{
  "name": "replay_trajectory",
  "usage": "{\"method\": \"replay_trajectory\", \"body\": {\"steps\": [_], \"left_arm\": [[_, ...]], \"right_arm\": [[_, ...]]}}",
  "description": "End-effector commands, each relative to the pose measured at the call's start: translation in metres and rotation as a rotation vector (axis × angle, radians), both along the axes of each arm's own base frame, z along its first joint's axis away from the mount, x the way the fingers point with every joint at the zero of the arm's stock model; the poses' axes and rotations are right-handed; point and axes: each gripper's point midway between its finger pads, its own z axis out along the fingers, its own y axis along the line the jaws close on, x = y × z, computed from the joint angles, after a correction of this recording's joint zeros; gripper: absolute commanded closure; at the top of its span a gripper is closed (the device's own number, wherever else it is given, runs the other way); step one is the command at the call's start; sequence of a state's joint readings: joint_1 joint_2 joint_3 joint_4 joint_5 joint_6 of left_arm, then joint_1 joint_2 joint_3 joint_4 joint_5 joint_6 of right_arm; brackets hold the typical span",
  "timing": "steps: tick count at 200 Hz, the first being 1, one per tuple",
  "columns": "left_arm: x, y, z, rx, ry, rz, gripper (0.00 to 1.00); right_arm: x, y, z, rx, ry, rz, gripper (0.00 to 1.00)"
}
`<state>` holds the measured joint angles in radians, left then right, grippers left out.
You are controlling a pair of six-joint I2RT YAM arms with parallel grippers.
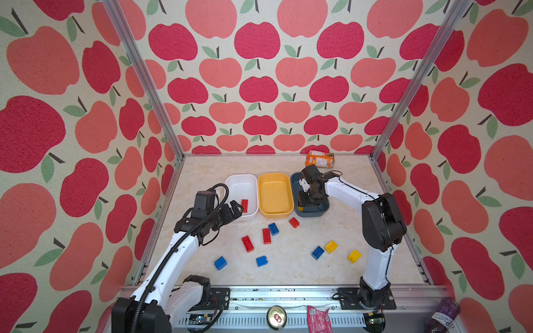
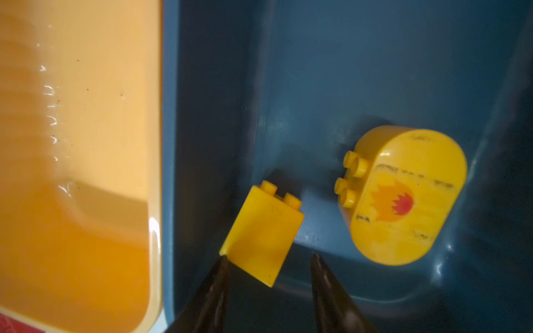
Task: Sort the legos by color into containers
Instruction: 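Carry the tall yellow brick into the teal tray and release it, then lower the left gripper onto a small blue brick while the right gripper lifts away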
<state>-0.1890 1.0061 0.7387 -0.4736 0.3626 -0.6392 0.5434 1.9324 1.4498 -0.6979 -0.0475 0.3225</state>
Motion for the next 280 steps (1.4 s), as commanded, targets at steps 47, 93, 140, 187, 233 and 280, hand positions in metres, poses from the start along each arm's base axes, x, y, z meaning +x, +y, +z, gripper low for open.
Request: {"method": "replay_trajectory", "body": {"steps": [47, 93, 140, 187, 233, 280], "left_arm": [[-0.015, 0.01, -0.02, 0.068, 0.102, 0.035, 0.01], [-0.049, 0.034, -0.037, 0.198, 0.267, 0.128, 0.0], [-0.08, 0.043, -0.049, 0.228, 0.405, 0.227, 0.01], [-0.113, 0.05, -0.057, 0.268, 0.51, 0.318, 0.03], [-0.14, 0.057, -0.061, 0.292, 0.57, 0.377, 0.05], [-0.158, 0.056, -0.084, 0.305, 0.654, 0.382, 0.08]], "right_arm": [[-0.003, 0.004, 0.024, 0.026, -0.016, 0.0, 0.47], [-0.008, -0.001, 0.047, 0.037, -0.042, -0.01, 0.44], [-0.025, -0.009, 0.068, 0.05, -0.034, -0.02, 0.3], [-0.053, -0.017, 0.083, 0.086, -0.01, -0.002, 0.15], [-0.077, -0.019, 0.095, 0.15, 0.009, 0.024, 0.11], [-0.086, -0.02, 0.105, 0.191, -0.006, 0.038, 0.11]]}}
